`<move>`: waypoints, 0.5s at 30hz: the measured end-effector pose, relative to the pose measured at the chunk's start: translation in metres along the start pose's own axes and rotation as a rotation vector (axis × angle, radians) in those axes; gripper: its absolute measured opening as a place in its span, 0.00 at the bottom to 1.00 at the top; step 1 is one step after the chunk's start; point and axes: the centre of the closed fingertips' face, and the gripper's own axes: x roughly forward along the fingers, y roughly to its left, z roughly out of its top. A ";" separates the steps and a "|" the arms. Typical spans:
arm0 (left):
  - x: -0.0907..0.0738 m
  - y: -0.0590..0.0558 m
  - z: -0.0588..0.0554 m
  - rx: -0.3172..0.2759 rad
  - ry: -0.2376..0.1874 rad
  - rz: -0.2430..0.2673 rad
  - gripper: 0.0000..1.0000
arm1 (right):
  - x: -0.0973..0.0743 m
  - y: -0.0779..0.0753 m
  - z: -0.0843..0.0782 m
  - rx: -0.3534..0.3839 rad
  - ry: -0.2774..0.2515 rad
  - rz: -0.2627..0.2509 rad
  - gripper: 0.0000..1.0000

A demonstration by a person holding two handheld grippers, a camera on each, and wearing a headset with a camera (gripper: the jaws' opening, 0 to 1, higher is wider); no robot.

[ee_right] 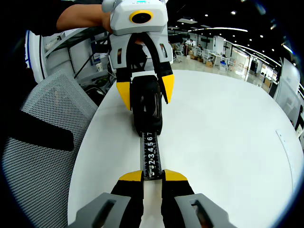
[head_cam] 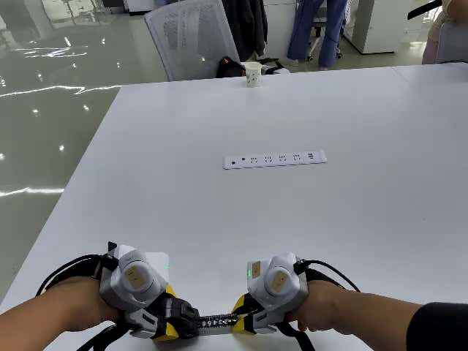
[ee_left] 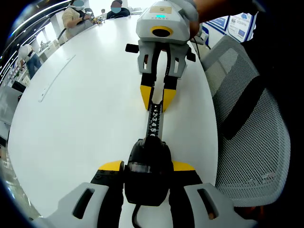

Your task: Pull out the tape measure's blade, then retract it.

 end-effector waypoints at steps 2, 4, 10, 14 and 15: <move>0.000 0.000 0.000 -0.001 0.001 -0.001 0.31 | -0.001 0.000 -0.001 -0.001 0.002 0.000 0.10; 0.000 0.000 0.000 -0.002 0.002 -0.001 0.31 | -0.001 -0.001 -0.002 0.000 0.002 0.000 0.10; 0.000 0.000 0.000 -0.002 0.003 -0.001 0.31 | -0.003 0.000 -0.003 0.006 -0.001 -0.001 0.10; 0.000 -0.001 0.000 -0.002 0.003 -0.001 0.31 | -0.003 0.000 -0.003 0.008 -0.002 -0.001 0.10; 0.000 -0.001 0.000 -0.001 0.003 -0.001 0.31 | -0.003 0.001 -0.002 0.006 -0.001 -0.001 0.10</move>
